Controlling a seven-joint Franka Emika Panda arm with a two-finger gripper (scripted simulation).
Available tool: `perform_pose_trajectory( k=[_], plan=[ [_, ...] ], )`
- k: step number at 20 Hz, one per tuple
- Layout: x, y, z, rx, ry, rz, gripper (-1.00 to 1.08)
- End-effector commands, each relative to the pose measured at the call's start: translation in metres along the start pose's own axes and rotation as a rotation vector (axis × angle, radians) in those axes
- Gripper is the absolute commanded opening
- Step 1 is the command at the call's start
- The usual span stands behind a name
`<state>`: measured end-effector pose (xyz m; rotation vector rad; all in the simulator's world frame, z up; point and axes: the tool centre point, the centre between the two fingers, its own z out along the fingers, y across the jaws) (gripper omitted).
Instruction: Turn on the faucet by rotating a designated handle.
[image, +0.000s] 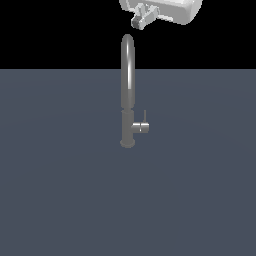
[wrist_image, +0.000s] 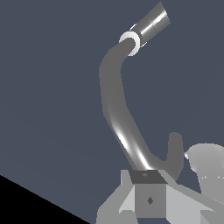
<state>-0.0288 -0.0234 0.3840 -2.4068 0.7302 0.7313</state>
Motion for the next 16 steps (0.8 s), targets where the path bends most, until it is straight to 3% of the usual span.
perform_pose_trajectory(
  k=[1,16],
  plan=[
    [0.017,-0.001,0.001,0.041,-0.041,0.038,-1.00],
    [0.127,0.010,0.030,0.311,-0.314,0.296,-1.00]
  ],
)
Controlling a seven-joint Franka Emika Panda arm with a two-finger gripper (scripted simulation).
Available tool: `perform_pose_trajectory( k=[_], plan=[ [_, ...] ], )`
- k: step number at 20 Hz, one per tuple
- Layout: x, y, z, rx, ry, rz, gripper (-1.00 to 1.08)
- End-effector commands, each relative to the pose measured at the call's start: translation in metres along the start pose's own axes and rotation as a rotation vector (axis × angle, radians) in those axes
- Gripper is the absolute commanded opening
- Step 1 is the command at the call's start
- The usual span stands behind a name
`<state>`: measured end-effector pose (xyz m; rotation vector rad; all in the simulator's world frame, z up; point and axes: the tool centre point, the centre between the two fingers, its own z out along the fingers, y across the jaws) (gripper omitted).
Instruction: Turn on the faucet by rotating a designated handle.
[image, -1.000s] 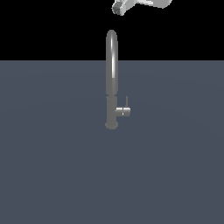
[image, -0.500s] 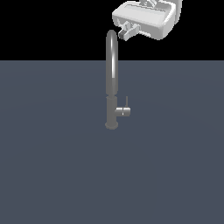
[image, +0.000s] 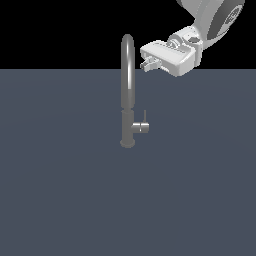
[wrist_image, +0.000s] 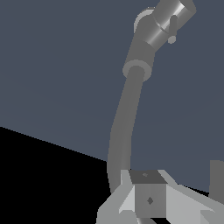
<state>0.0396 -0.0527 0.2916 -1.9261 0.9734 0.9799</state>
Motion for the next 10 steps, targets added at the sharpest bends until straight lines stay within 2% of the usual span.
perform_pose_trajectory(
  k=[1,10],
  plan=[
    [0.021,-0.001,0.002,0.051,-0.052,0.048,-1.00],
    [0.098,0.005,0.019,0.238,-0.238,0.229,-1.00]
  ],
)
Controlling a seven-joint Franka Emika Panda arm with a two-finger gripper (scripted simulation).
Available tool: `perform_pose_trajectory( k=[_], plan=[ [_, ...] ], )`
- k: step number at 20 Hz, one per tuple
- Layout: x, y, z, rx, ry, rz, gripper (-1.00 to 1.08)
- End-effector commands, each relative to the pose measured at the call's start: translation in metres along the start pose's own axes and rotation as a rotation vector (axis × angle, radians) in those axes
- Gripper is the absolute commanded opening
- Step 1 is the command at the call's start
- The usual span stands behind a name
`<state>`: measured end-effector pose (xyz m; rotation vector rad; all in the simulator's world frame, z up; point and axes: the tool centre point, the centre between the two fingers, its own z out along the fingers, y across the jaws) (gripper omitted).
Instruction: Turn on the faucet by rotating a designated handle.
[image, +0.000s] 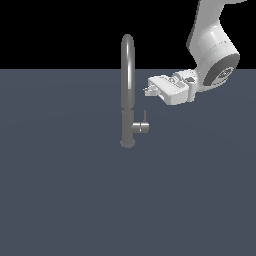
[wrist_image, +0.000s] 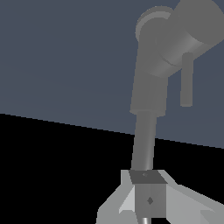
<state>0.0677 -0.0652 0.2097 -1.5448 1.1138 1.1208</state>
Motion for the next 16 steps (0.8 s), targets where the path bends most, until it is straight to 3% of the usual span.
perform_pose_trajectory(
  k=[1,9,16],
  plan=[
    [0.020,-0.001,0.002,0.048,-0.048,0.046,-1.00],
    [0.063,0.001,0.012,0.154,-0.152,0.148,-1.00],
    [0.074,0.002,0.016,0.179,-0.177,0.173,-1.00]
  ],
)
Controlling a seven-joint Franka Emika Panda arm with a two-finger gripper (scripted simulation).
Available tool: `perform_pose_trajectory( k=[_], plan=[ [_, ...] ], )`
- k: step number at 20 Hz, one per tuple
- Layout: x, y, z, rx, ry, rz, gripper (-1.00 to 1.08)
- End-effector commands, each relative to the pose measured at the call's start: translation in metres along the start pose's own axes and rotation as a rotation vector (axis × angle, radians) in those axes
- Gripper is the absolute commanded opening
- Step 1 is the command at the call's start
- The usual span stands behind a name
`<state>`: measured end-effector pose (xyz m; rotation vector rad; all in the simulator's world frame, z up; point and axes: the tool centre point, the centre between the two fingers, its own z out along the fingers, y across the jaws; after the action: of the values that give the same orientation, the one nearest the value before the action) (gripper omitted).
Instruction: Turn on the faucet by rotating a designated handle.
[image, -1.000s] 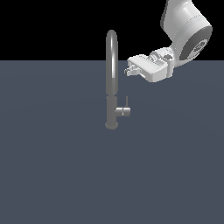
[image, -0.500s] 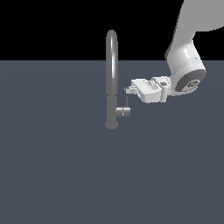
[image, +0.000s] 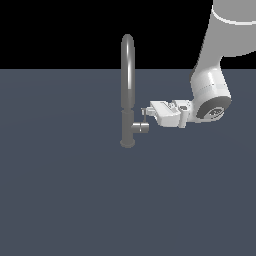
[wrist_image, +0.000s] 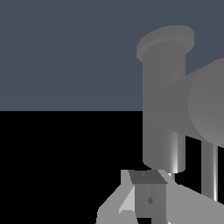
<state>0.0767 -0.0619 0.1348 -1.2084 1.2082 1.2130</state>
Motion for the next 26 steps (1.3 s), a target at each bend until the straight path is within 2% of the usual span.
perform_pose_trajectory(
  k=[1,7,26],
  plan=[
    [-0.001,0.000,0.000,0.001,0.000,-0.001,-1.00],
    [-0.002,0.000,0.001,-0.002,0.002,-0.004,-1.00],
    [-0.010,0.037,0.000,0.000,0.003,-0.004,-1.00]
  ],
)
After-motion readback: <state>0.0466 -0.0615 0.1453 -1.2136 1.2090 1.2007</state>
